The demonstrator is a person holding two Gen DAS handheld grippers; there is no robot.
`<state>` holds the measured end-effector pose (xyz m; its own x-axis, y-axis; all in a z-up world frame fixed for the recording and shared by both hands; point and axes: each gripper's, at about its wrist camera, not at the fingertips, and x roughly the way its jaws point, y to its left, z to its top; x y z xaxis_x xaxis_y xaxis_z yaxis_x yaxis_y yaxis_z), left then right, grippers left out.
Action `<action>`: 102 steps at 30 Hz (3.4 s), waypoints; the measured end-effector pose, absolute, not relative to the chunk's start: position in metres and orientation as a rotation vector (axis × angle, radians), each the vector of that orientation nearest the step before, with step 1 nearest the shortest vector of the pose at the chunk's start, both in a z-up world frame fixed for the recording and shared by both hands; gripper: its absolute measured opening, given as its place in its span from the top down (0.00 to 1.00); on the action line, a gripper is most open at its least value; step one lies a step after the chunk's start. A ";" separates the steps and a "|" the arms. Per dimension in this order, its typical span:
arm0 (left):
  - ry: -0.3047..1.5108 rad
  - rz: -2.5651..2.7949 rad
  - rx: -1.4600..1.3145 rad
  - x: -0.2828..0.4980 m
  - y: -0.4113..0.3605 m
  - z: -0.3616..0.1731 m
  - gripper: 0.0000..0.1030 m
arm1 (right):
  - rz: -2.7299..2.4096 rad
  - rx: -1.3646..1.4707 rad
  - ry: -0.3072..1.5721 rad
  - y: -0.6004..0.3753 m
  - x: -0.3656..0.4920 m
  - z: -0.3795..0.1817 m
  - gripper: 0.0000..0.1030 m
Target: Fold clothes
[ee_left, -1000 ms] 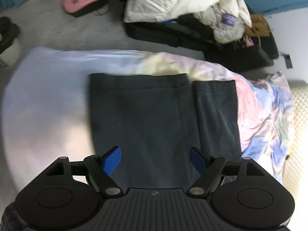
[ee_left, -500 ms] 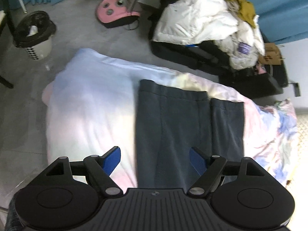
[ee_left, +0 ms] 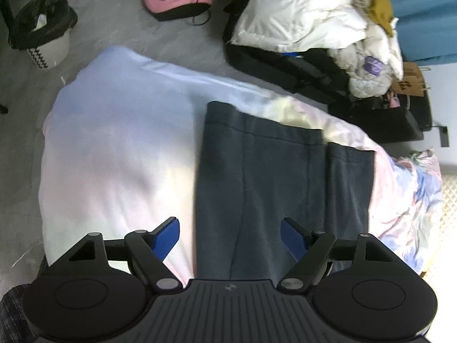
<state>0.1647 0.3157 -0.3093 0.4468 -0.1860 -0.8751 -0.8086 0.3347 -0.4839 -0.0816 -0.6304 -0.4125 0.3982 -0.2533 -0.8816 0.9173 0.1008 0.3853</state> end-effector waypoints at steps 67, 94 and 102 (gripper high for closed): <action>1.131 0.262 -0.751 0.618 0.148 -0.245 0.95 | -1.023 1.211 0.377 -0.736 0.147 -0.374 0.81; 1.139 0.065 -0.557 0.602 0.083 -0.276 0.64 | -0.920 0.949 0.640 -0.733 0.205 -0.375 0.42; 1.192 -0.074 -0.442 0.528 0.047 -0.260 0.57 | -0.826 0.823 0.658 -0.664 0.176 -0.330 0.43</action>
